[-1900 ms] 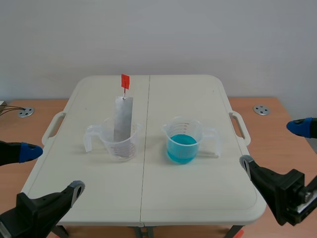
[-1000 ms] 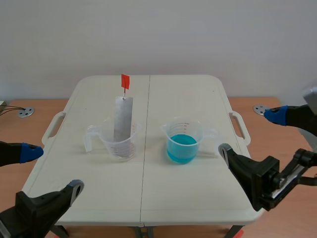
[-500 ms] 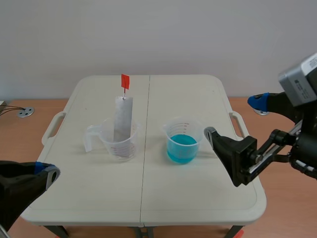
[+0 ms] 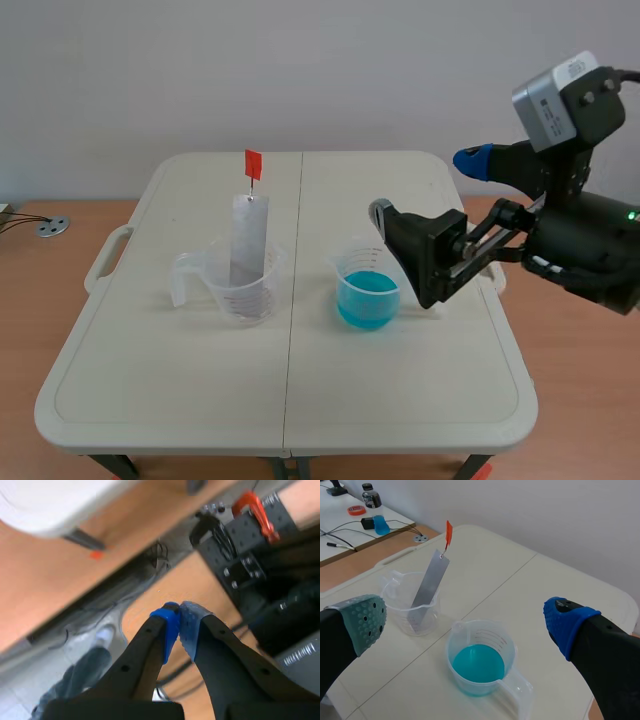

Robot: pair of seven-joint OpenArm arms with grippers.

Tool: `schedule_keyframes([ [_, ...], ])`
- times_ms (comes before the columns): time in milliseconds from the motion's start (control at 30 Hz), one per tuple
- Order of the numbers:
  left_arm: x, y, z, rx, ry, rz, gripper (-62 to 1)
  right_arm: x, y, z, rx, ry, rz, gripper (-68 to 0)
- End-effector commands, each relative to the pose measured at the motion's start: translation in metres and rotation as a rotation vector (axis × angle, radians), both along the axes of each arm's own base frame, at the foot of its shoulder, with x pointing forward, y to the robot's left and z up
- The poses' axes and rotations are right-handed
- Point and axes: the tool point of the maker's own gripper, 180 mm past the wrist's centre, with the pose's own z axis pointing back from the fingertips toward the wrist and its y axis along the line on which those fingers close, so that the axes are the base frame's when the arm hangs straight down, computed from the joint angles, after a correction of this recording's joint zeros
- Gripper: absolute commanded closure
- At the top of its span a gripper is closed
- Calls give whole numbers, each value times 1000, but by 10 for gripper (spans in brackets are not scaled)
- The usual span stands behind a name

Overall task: Hold the metal plate by the orange handle, dip it into the blue solution, take it out and point at it, then put the plate back in the beaker on the left.
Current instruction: 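Lift the metal plate out of the left beaker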

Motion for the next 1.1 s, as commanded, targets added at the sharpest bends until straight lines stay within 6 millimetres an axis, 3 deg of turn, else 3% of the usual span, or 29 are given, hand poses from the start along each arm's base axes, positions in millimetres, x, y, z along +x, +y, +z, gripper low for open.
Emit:
schedule_keyframes([
  [0,-2,-5,3,-20,0,-4,-28,10,1,8,30,-21,-13,-661],
  [633,-43,27,-27,48,128,39,-27,62,47,-2,58,16,43,-661],
  [1067,-45,29,-29,52,135,41,-27,100,82,-10,57,55,96,-661],
])
